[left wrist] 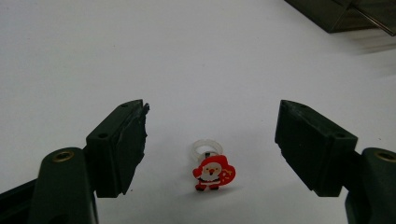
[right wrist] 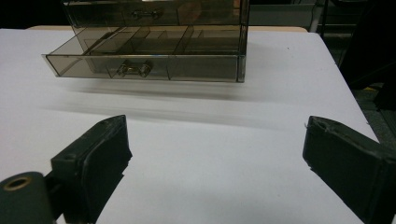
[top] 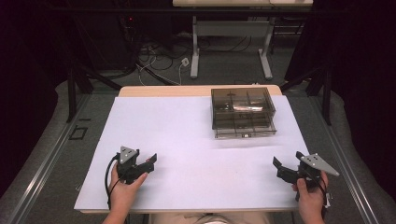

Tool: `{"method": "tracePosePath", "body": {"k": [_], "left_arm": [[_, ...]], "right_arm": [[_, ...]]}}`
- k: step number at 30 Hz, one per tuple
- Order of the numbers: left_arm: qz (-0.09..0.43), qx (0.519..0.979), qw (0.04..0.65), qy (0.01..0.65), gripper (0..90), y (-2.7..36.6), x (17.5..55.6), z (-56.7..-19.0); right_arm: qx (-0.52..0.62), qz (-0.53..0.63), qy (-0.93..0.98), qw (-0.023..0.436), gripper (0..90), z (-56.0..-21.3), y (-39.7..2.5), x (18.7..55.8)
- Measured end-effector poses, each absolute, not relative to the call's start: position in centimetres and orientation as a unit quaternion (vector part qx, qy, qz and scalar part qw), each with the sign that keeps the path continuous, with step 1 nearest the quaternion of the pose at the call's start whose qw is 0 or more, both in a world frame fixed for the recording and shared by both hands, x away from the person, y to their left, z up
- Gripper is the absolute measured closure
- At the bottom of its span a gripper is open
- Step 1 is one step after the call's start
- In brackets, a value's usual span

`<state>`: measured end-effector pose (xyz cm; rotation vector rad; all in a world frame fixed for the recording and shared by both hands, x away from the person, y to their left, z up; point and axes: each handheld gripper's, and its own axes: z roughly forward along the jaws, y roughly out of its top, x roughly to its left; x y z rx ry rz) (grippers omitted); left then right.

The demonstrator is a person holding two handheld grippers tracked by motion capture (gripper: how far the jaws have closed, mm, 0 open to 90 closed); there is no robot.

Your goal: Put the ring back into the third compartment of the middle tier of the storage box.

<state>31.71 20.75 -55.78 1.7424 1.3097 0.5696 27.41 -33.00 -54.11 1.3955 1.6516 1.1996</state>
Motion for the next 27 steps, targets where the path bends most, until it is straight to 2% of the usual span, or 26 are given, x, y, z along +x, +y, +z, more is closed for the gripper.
{"method": "tracePosePath", "body": {"k": [5,13,27], "left_arm": [[0.211,0.699,0.424,0.536,27.8,20.90,31.87,-55.97],[0.180,0.690,0.415,0.565,38.0,21.17,31.99,-56.13],[0.135,0.686,0.404,0.590,50.8,21.21,32.06,-56.18]], "right_arm": [[0.534,0.462,0.630,0.324,8.6,-54.21,-32.91,27.50],[0.533,0.462,0.633,0.320,9.8,-54.31,-32.93,27.57],[0.539,0.459,0.633,0.314,10.2,-54.40,-32.88,27.63]]}}
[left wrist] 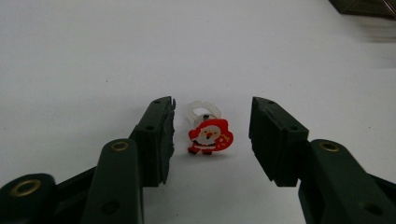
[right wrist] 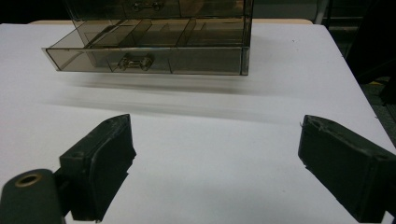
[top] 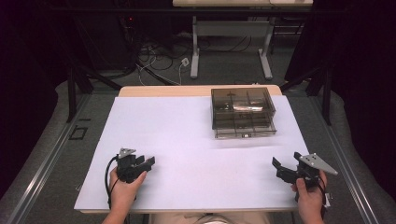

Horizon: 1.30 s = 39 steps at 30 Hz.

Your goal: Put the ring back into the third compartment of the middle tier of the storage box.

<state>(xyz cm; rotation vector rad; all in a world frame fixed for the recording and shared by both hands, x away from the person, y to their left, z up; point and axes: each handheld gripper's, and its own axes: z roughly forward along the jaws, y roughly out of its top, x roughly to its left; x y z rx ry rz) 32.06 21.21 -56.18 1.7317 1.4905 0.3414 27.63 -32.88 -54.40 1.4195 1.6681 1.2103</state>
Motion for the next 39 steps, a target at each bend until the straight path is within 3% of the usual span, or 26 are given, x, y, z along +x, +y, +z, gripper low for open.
{"method": "tracePosePath", "body": {"k": [26,39], "left_arm": [[0.112,0.684,0.396,0.602,66.2,21.14,32.22,-56.29],[0.118,0.689,0.390,0.600,67.9,21.08,32.23,-56.33]], "right_arm": [[0.534,0.459,0.636,0.316,10.4,-54.50,-32.88,27.72],[0.537,0.460,0.634,0.314,11.0,-54.55,-32.83,27.73]]}}
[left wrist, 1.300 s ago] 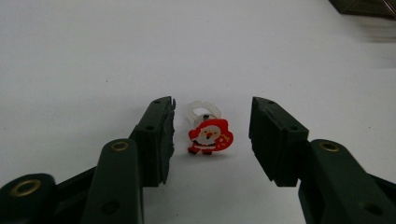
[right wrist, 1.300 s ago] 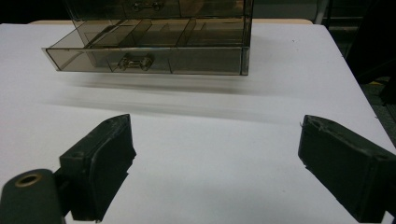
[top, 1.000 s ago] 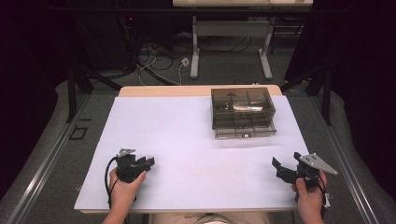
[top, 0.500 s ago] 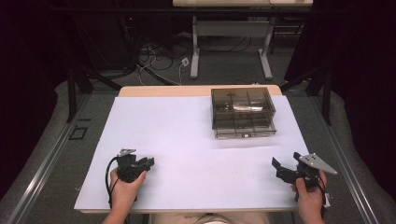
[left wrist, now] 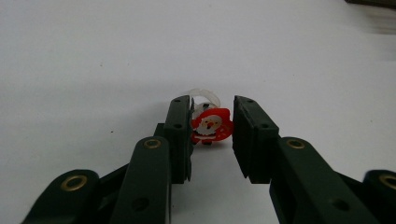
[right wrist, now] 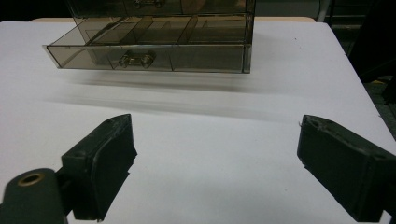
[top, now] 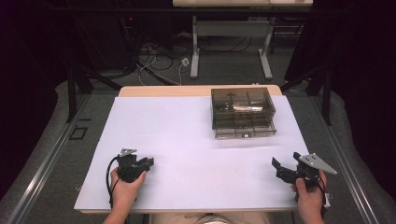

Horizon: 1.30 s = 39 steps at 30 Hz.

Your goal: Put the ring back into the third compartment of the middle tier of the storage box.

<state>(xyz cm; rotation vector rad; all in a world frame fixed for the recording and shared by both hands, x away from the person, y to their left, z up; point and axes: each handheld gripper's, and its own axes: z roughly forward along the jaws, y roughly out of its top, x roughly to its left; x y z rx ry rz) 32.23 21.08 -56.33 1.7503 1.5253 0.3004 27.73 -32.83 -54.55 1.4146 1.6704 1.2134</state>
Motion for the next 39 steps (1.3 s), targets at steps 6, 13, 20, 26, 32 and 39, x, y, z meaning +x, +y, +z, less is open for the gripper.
{"method": "tracePosePath", "body": {"k": [6,13,20,26,32,39], "left_arm": [[0.118,0.687,0.393,0.600,68.2,21.16,32.26,-56.36],[0.116,0.691,0.391,0.597,68.4,21.29,32.26,-56.27],[0.119,0.685,0.398,0.599,68.9,21.29,32.21,-56.16],[0.121,0.686,0.401,0.595,69.4,21.44,32.11,-55.94],[0.123,0.684,0.405,0.594,69.5,21.51,31.99,-55.76],[0.125,0.684,0.412,0.589,69.6,21.68,31.95,-55.61]], "right_arm": [[0.538,0.459,0.635,0.311,11.3,-54.51,-32.86,27.68],[0.537,0.455,0.638,0.312,11.6,-54.49,-32.93,27.70],[0.537,0.460,0.635,0.312,11.7,-54.51,-32.96,27.72],[0.539,0.461,0.634,0.309,11.7,-54.50,-32.95,27.71],[0.537,0.461,0.635,0.310,11.7,-54.52,-33.00,27.74],[0.538,0.459,0.636,0.309,11.8,-54.50,-33.03,27.71]]}}
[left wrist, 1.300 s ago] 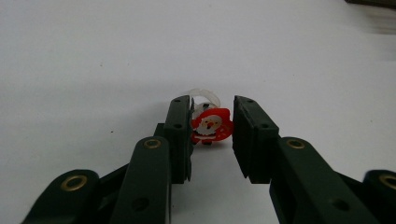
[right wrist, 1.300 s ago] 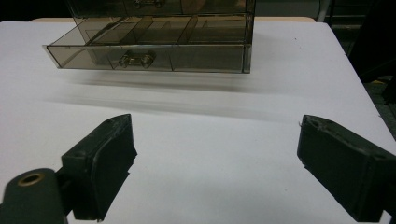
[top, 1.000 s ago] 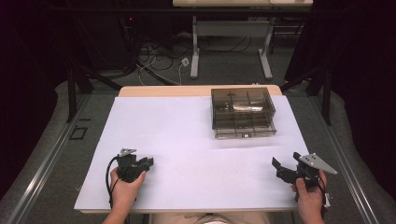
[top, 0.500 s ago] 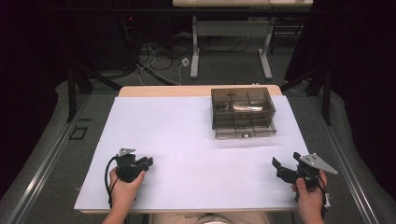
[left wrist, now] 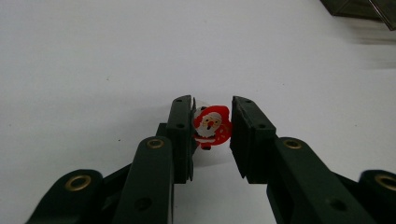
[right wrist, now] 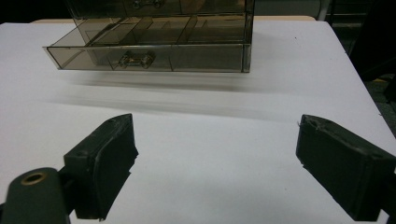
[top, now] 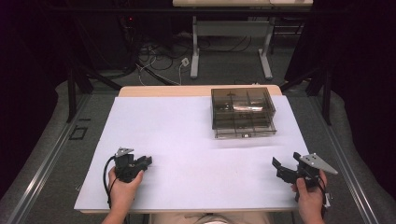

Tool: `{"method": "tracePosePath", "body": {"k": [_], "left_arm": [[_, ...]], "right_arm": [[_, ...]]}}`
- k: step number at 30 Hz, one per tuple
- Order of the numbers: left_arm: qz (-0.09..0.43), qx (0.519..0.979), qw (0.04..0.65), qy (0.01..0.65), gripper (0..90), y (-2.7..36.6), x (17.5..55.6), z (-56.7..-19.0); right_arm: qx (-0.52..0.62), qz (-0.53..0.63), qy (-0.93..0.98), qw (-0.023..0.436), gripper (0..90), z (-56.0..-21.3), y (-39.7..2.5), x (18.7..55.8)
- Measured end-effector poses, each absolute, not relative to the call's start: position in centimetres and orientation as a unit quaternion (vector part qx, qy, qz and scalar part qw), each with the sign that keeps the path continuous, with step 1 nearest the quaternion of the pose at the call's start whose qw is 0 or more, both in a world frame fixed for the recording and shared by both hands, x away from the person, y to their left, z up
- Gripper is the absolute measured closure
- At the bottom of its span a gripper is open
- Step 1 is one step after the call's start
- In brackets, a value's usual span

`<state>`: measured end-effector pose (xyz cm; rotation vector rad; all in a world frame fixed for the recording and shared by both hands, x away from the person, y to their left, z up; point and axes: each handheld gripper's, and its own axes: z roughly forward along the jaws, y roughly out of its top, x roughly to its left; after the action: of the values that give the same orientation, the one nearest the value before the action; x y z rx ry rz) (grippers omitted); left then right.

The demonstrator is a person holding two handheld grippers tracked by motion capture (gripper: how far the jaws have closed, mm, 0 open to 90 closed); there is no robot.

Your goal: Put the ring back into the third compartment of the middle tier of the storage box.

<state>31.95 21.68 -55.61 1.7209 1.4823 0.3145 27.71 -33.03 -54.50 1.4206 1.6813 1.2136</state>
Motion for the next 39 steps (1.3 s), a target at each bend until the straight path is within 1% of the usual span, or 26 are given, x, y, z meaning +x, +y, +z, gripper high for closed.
{"method": "tracePosePath", "body": {"k": [15,20,24,26,39], "left_arm": [[0.132,0.689,0.414,0.580,69.7,21.4,31.6,-55.2],[0.123,0.692,0.414,0.578,69.7,21.2,31.5,-55.0],[0.125,0.694,0.417,0.573,69.7,20.9,31.4,-54.7],[0.124,0.695,0.418,0.572,69.7,20.8,31.4,-54.5],[0.134,0.703,0.412,0.563,69.8,19.8,32.7,-53.7]], "right_arm": [[0.538,0.461,0.635,0.307,11.9,-54.6,-33.0,27.8],[0.538,0.462,0.635,0.307,11.9,-54.6,-33.0,27.8],[0.541,0.463,0.628,0.313,12.1,-54.8,-33.0,27.9],[0.542,0.459,0.633,0.308,12.1,-54.7,-33.1,27.9],[0.546,0.455,0.633,0.307,12.1,-54.8,-33.1,27.9]]}}
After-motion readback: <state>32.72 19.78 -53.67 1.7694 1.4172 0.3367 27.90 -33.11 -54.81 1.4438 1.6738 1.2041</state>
